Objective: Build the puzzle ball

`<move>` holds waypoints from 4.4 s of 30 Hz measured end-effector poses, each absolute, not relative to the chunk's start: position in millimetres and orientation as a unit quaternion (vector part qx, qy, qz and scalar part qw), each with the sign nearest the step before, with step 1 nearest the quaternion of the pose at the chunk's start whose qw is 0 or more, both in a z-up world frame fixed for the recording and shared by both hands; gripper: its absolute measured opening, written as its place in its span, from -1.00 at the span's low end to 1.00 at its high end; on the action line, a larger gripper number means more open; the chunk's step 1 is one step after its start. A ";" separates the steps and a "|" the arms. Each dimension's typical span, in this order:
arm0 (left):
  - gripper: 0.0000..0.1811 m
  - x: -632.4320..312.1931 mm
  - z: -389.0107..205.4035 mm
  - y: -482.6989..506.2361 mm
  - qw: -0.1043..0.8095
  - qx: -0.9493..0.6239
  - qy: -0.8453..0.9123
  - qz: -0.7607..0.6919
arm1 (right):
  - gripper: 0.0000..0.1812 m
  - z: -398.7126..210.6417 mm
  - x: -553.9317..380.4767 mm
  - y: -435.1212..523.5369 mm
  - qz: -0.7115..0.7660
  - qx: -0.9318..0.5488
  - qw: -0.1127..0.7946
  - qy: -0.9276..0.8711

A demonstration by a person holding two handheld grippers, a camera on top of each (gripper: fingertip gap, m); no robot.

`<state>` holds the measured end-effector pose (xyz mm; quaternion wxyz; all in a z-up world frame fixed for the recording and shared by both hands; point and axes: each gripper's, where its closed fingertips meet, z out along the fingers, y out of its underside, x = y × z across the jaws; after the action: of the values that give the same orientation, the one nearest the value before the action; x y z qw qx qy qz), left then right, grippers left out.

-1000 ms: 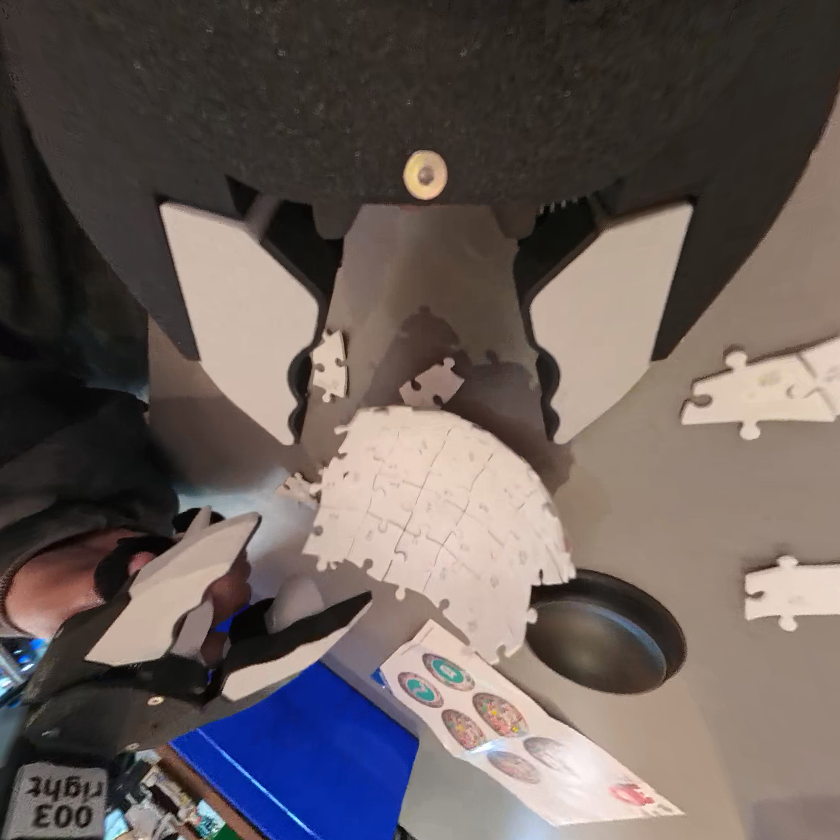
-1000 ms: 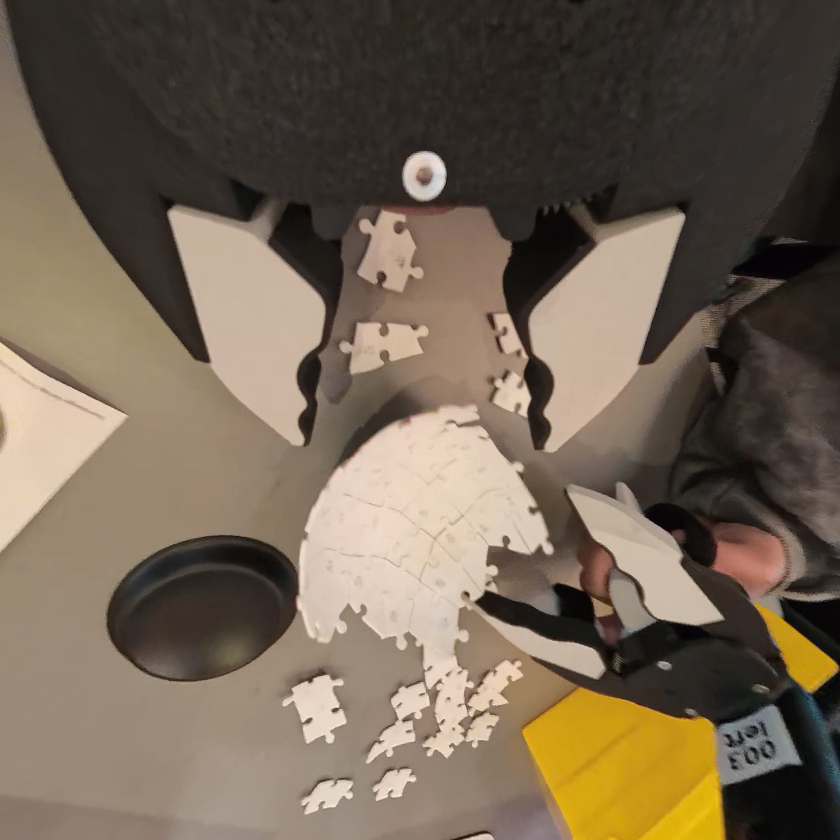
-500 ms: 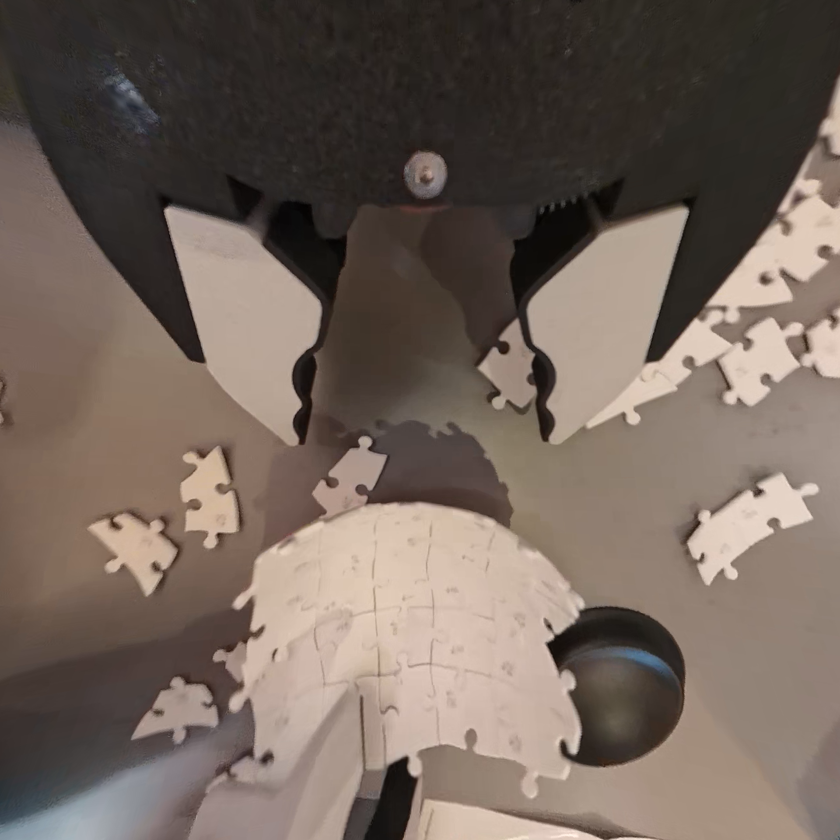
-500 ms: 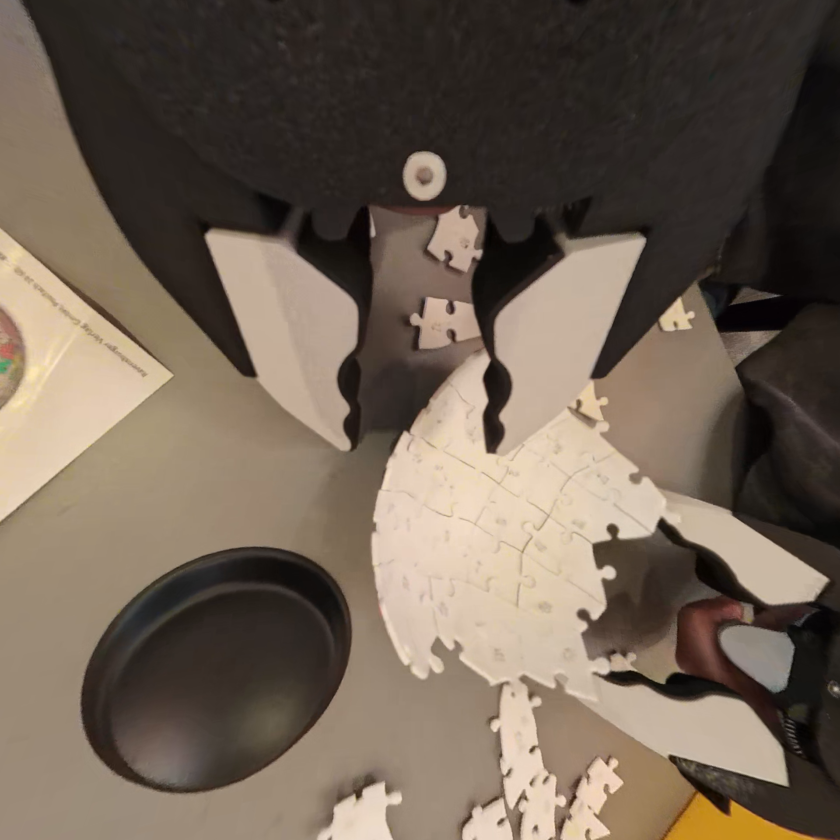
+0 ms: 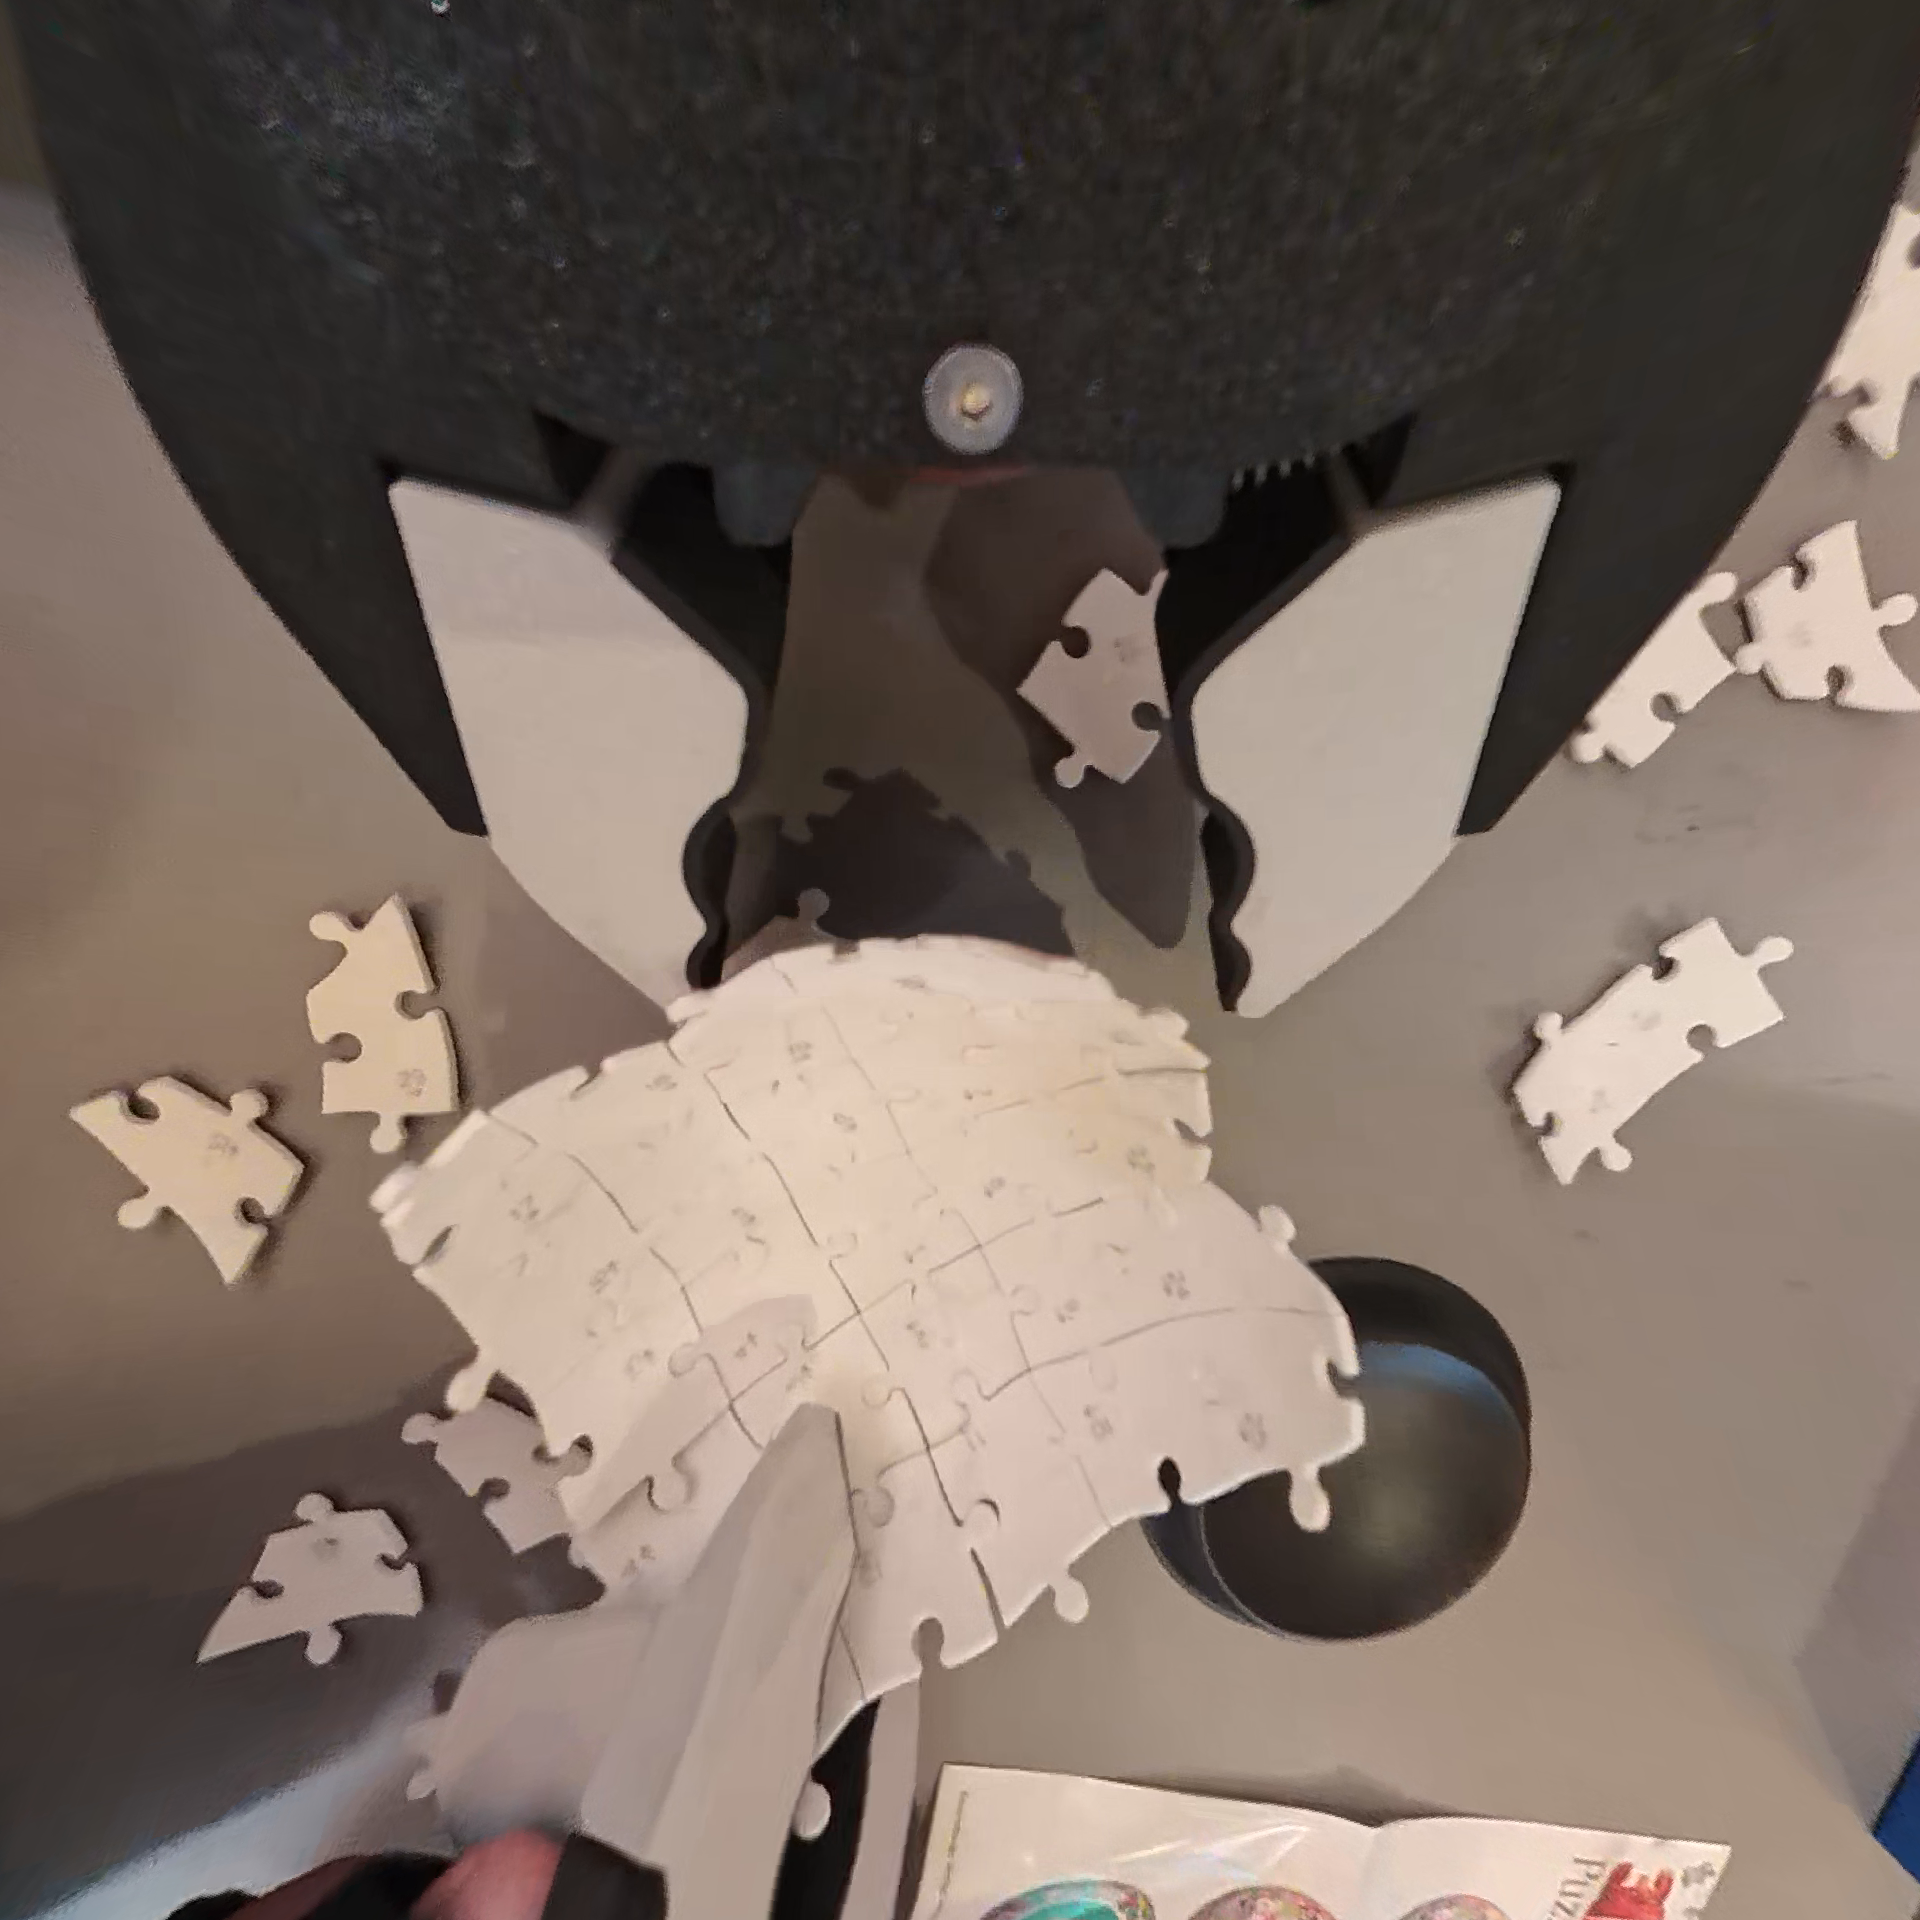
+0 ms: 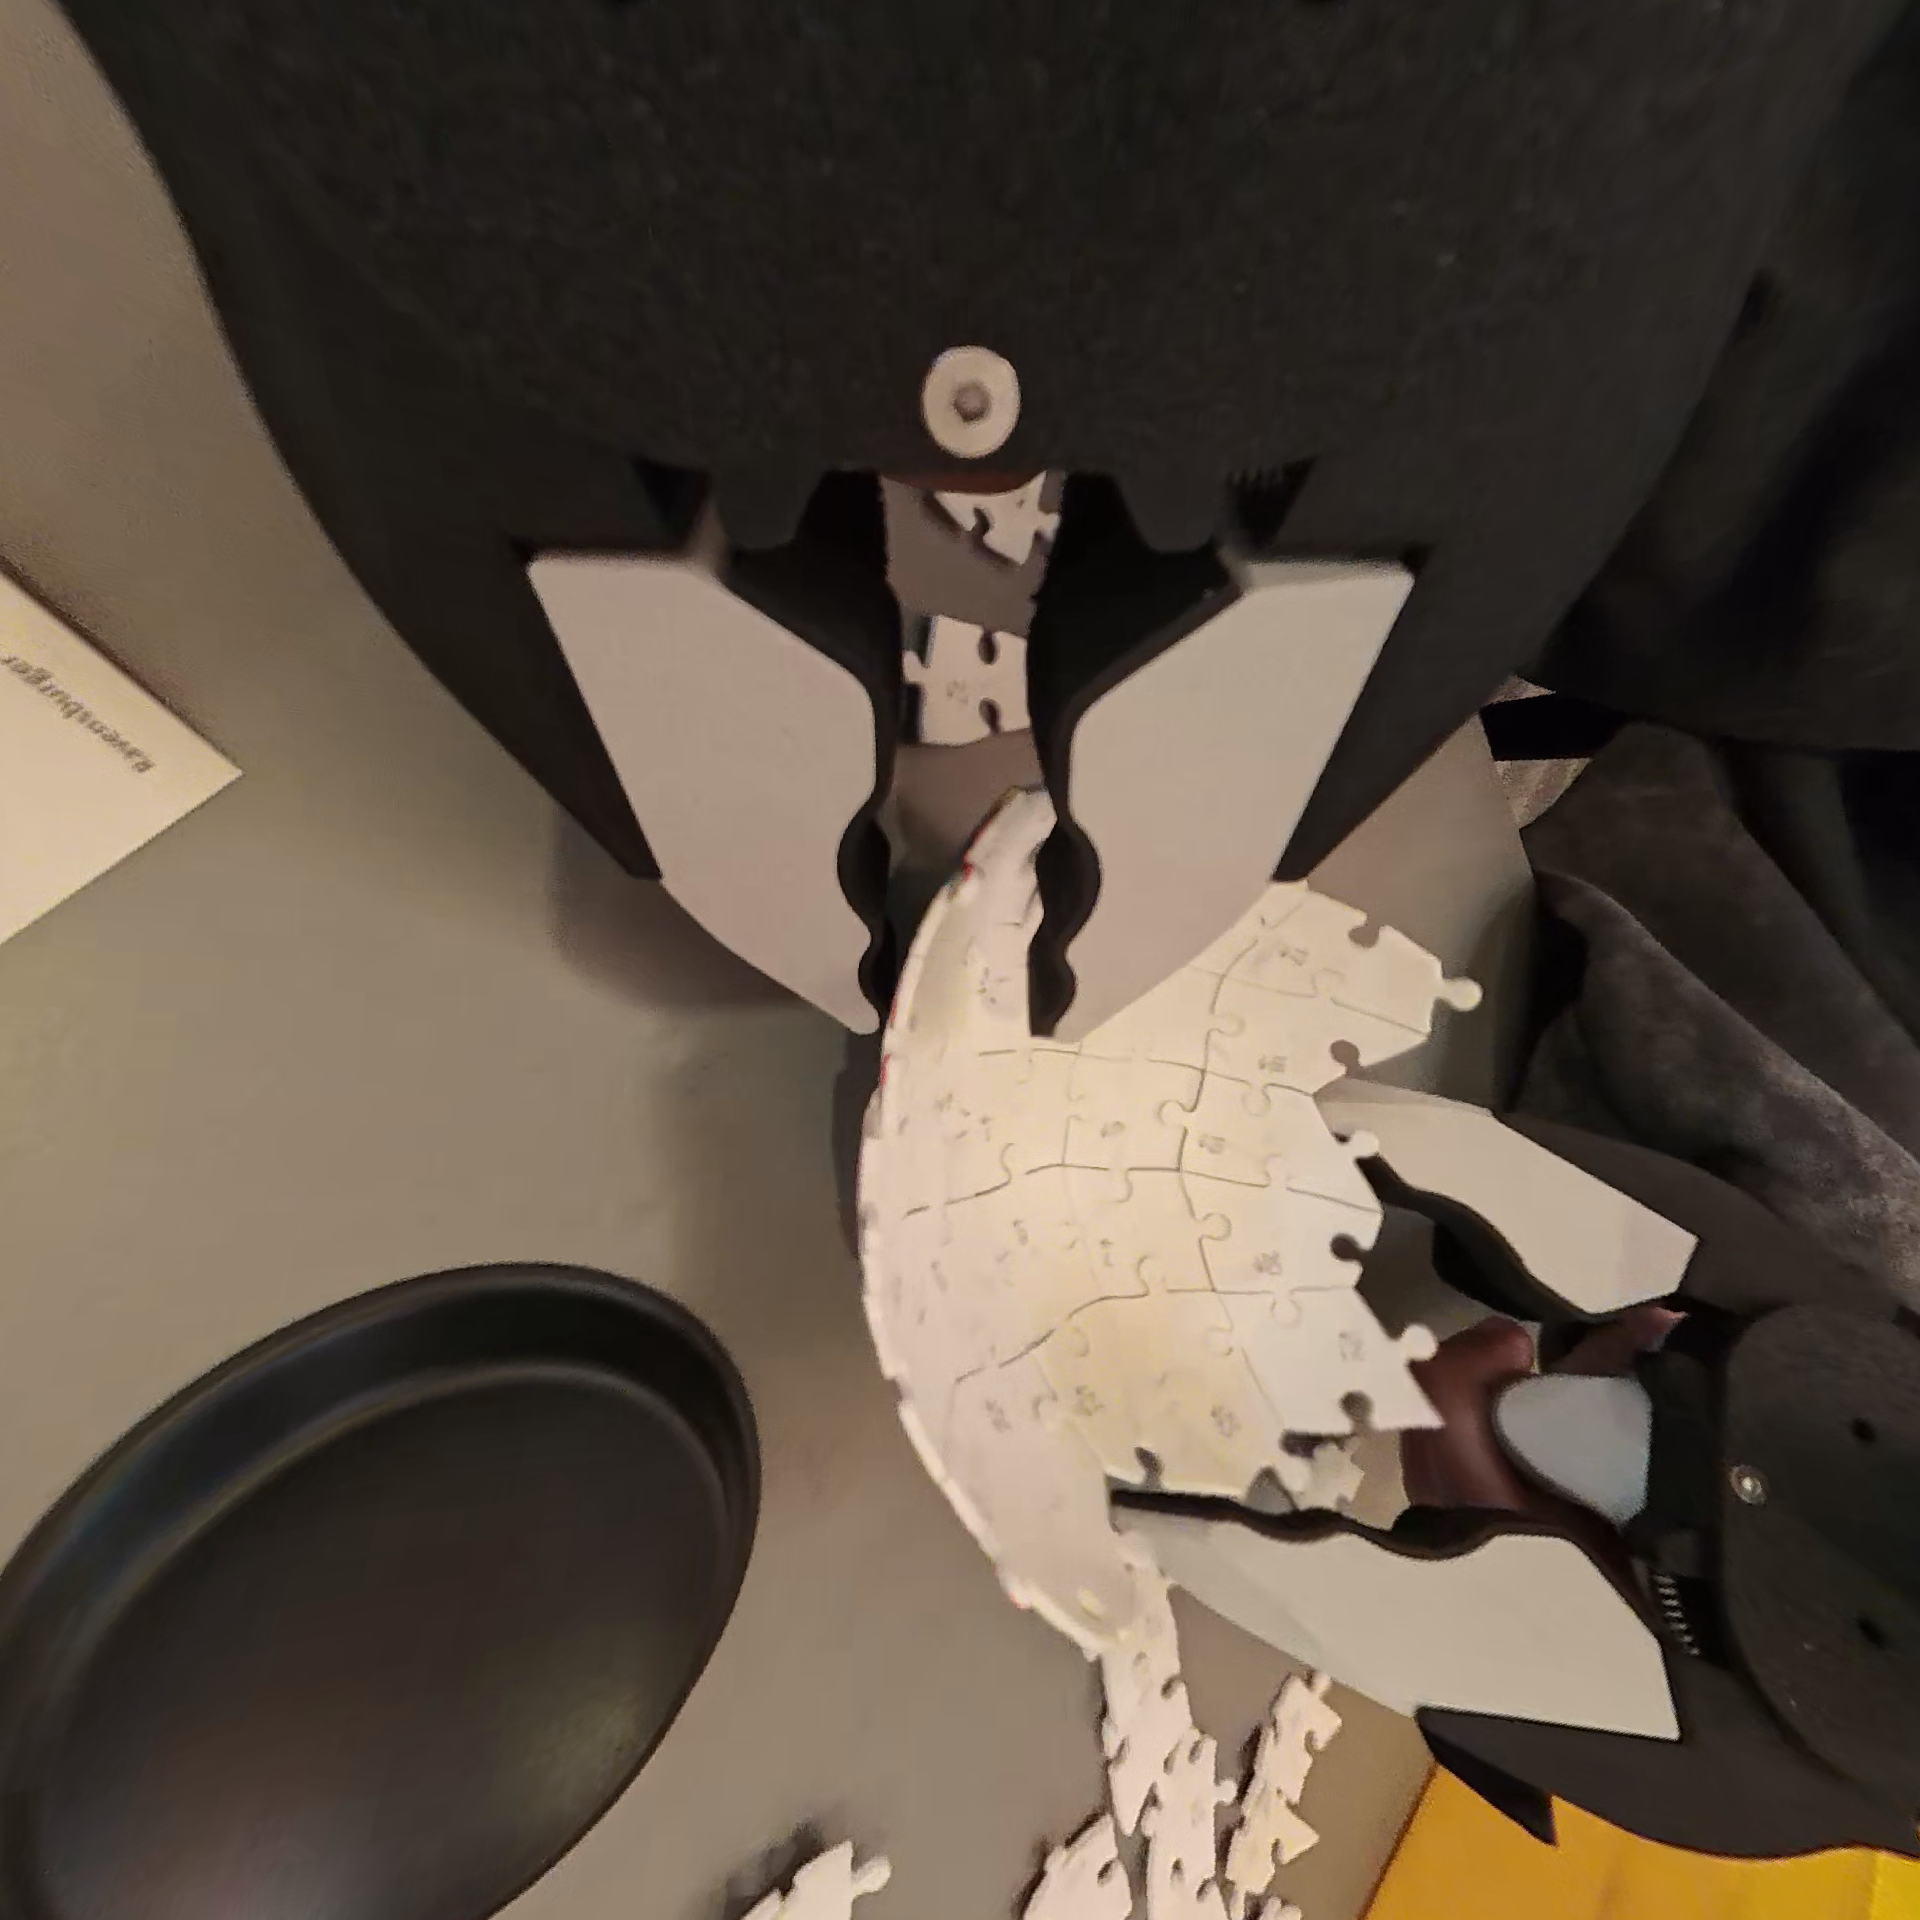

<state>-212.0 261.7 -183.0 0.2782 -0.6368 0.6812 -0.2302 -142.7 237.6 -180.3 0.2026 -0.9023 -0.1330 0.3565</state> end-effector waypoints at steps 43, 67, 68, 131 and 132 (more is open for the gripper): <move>-0.22 -173.4 -164.8 335.2 0.310 -0.679 0.615 -0.254 | -0.45 -107.1 -47.5 285.2 0.199 -0.890 0.349 -0.217; -0.51 -122.3 -116.0 192.9 0.311 -0.536 0.674 -0.403 | -0.65 -196.5 -55.6 159.1 0.076 -0.898 0.296 -0.317; -0.52 -120.9 -122.7 188.8 0.306 -0.536 0.684 -0.390 | -0.66 -196.2 -55.9 159.4 0.070 -0.898 0.298 -0.317; -0.99 -149.0 -106.9 213.6 0.184 -0.588 0.610 -0.498 | -0.85 -86.3 -137.7 219.3 0.299 -0.765 0.492 -0.288; -0.99 -149.6 -110.1 215.9 0.189 -0.594 0.614 -0.484 | -0.83 -85.7 -136.4 220.2 0.278 -0.768 0.489 -0.305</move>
<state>-149.6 215.9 -110.1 0.1886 -0.5937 0.6144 -0.4842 -136.4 220.2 -85.7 0.4894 -0.7681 -0.3050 0.2784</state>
